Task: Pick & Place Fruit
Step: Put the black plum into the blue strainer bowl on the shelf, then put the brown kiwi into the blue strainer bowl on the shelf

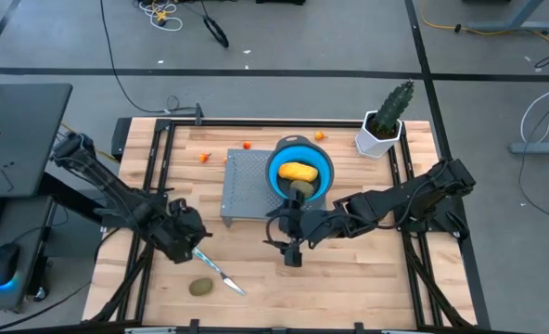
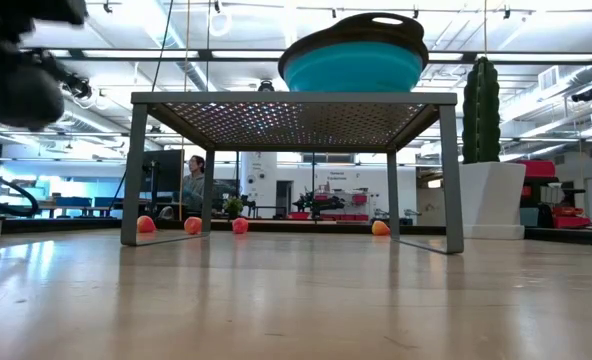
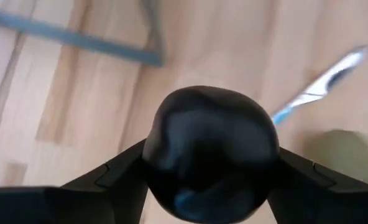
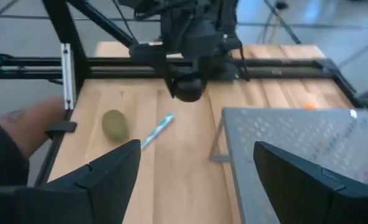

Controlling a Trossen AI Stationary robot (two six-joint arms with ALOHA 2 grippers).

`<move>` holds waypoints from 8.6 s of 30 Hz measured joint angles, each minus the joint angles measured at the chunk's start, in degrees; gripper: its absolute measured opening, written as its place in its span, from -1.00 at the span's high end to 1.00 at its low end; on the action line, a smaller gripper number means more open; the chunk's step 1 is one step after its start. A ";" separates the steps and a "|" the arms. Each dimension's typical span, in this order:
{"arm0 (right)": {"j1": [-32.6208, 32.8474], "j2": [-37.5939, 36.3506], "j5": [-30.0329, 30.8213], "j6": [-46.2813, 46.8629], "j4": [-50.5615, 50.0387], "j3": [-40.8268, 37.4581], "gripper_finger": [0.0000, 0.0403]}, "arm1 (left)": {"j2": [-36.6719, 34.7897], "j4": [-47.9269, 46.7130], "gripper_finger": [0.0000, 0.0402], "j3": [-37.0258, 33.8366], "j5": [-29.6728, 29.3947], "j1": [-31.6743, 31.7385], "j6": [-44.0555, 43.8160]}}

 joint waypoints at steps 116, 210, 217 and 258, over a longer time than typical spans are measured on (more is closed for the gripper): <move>-7.58 7.85 64.95 -38.24 22.00 0.07 -0.37 | -11.63 49.73 -0.67 -0.13 -25.69 -4.35 40.19; -3.86 -7.30 -18.01 -27.95 28.48 -15.49 -0.77 | 39.08 1.35 -0.67 21.90 15.71 -12.43 -13.32; -3.97 -7.30 -16.76 -28.40 26.96 -15.47 -0.77 | 39.06 1.80 -0.67 21.75 11.52 -12.41 -13.58; -3.97 -7.30 -15.25 -28.42 26.73 -15.47 -0.76 | 38.99 7.02 -0.29 13.16 12.24 -12.28 -22.06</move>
